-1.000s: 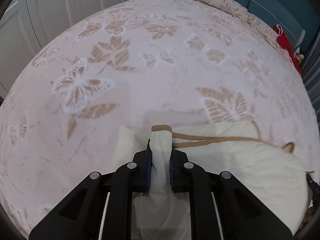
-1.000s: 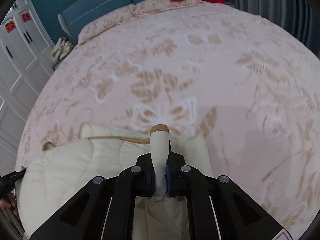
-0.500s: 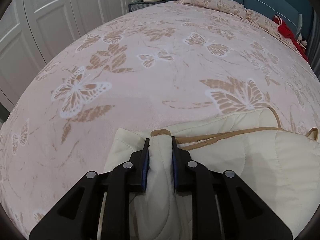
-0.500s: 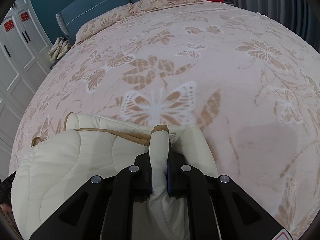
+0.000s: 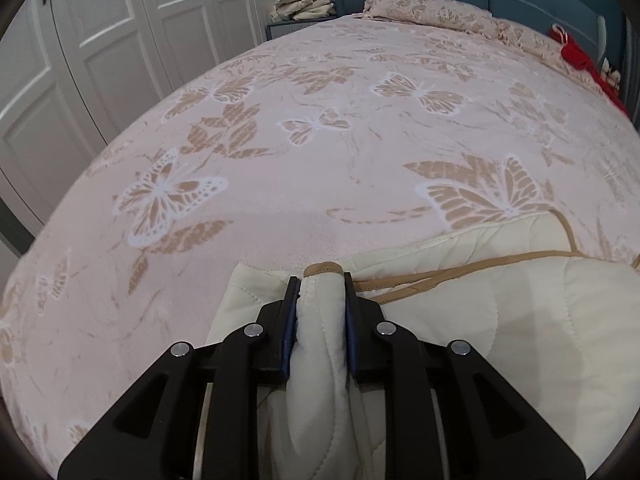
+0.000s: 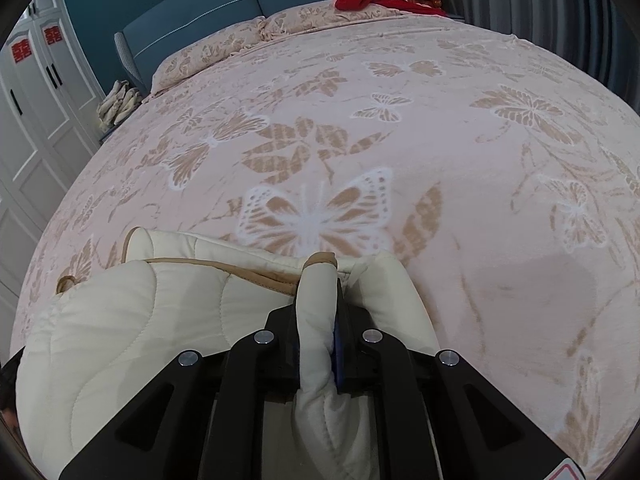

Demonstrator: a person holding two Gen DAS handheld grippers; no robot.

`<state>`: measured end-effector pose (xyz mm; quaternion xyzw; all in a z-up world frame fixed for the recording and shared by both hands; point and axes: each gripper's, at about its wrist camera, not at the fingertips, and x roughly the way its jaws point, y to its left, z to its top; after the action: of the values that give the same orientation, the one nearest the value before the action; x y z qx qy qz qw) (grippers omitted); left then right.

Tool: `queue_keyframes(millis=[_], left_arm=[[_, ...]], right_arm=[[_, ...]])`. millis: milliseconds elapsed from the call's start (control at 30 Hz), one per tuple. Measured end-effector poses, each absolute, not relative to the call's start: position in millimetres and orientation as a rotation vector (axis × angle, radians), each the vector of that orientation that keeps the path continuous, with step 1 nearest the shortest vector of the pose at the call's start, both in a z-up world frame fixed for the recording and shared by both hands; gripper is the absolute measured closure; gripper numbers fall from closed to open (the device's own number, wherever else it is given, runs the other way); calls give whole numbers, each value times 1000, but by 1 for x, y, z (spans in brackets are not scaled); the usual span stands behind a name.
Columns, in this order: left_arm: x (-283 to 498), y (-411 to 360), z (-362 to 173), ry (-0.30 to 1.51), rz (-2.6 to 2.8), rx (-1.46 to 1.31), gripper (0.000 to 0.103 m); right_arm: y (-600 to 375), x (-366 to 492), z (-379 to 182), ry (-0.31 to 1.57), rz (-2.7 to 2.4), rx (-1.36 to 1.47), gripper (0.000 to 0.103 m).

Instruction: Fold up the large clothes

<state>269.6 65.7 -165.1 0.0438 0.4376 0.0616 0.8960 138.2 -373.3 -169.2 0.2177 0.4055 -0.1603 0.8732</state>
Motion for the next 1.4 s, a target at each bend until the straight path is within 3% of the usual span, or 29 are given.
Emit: queue_keyframes(millis=[133,200,267,433,700,833,1400], left_arm=[[273,67,-154,954,127,112,81],[265,71,-132,959,149,112,62],[248,73,-102,929,133,79,57],[220,24,-55,893,-38,69,57],[216,-52,-113,1018,-123,157,57],[214,-58,-127,1010,-101,175,57],[216,-70,-152,935,-55,247,53]], right_arm=[[-378,141,-161,890,-321,461,94],[-383,137,-139,905,-346,468,86],[-378,120,-103,838,-376,443,83],[-323,116,-61,807,-199,432,83],[-220,154,-100,964,1,320,88],[-212,160,-126,997,-20,292,93],[-204,169,-157,978,-50,235,95]])
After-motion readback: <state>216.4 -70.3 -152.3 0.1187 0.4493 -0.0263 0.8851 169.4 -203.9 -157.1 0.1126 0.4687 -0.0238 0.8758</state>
